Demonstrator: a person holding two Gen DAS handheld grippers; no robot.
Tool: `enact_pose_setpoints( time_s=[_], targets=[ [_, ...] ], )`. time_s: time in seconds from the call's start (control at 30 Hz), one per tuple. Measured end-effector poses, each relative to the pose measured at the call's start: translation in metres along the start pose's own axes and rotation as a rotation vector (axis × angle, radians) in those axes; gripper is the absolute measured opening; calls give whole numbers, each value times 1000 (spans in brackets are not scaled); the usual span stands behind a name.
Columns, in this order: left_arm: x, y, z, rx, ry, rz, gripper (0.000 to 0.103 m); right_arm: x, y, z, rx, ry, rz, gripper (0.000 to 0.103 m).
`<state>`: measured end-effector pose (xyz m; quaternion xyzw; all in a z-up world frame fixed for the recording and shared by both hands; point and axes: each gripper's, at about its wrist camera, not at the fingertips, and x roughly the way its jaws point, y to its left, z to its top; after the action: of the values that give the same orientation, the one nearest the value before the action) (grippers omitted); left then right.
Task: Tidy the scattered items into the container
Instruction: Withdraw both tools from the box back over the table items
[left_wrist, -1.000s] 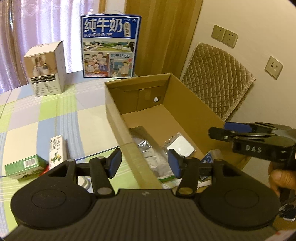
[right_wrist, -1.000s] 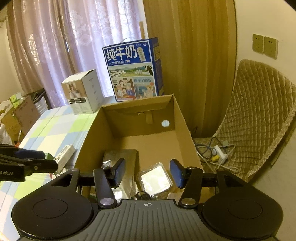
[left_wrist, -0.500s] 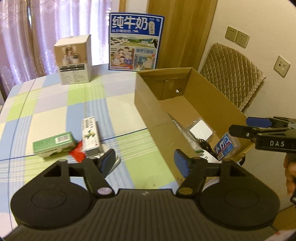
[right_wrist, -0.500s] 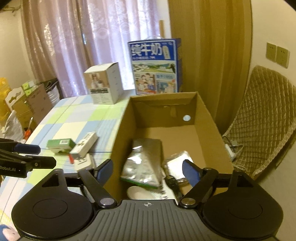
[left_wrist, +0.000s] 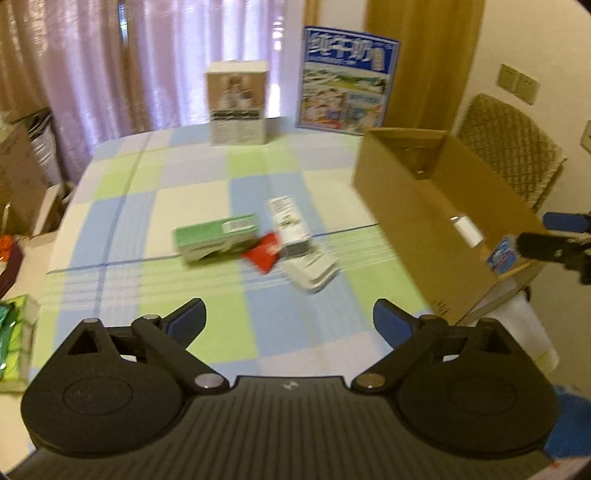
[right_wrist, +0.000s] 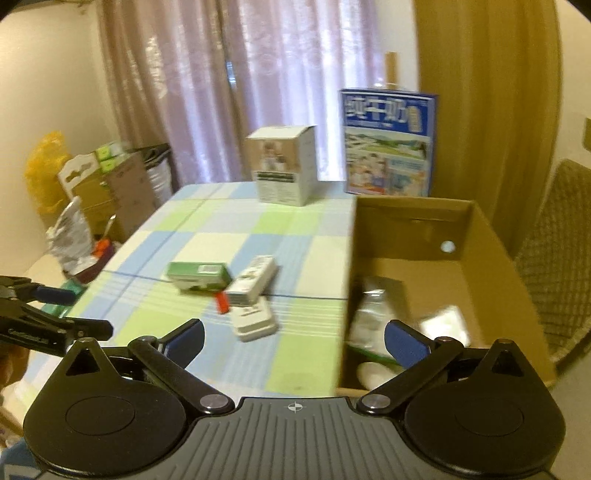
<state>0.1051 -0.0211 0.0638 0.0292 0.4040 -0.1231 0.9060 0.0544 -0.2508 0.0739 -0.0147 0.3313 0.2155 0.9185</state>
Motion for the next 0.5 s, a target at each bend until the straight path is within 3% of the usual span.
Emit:
enact_pose_setpoints(
  time_s=[0.27, 0.5],
  targets=[
    [-7, 39, -21, -26, 2, 35, 99, 23, 46, -7, -83, 30, 61, 101],
    [-1, 54, -27, -27, 10, 39, 100, 50, 61, -16, -105, 76, 73, 101]
  ],
)
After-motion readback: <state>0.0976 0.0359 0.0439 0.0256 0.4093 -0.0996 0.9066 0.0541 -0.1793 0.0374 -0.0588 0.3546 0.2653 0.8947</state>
